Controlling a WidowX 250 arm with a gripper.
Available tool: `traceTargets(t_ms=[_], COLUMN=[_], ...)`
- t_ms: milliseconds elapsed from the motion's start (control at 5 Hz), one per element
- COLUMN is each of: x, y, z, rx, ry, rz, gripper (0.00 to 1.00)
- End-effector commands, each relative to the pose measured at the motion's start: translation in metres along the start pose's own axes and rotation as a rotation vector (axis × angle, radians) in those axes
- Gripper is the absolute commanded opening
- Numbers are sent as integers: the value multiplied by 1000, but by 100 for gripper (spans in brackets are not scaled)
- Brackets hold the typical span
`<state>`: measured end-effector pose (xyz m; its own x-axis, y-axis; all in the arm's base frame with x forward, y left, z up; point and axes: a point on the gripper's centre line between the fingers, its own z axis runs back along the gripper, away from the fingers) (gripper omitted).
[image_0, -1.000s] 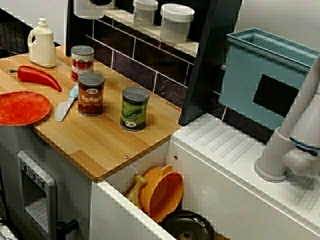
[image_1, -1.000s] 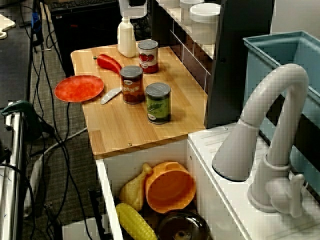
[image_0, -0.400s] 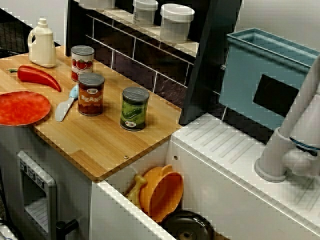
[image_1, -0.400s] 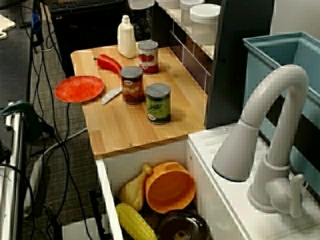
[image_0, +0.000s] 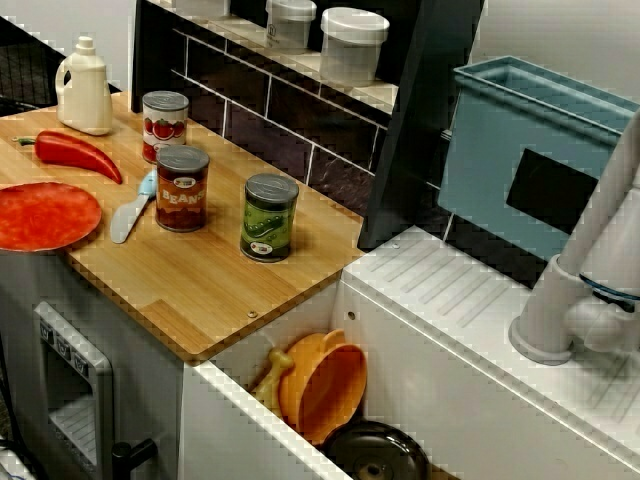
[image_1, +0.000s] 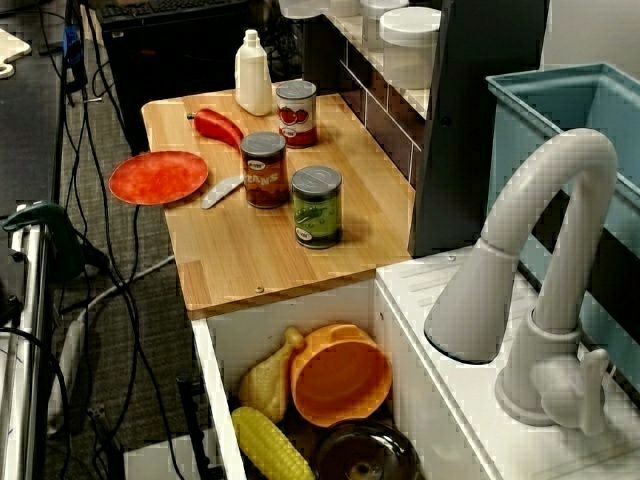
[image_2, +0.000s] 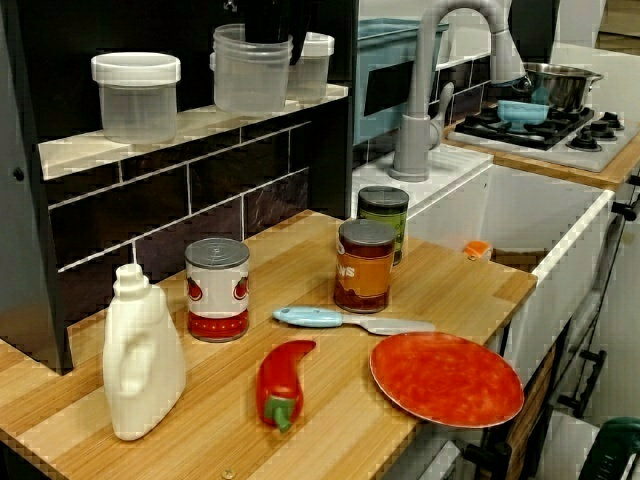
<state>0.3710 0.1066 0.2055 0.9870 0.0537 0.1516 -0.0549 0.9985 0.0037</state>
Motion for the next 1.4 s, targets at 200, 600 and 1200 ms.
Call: traceTargets(t_ms=[200,600,1200], x=[16,26,29], y=[7,6,0], z=[12,9,1], rx=[22,19,7], ry=[-45,-26,-14], rz=[14,33,49], gripper=[0,0,0])
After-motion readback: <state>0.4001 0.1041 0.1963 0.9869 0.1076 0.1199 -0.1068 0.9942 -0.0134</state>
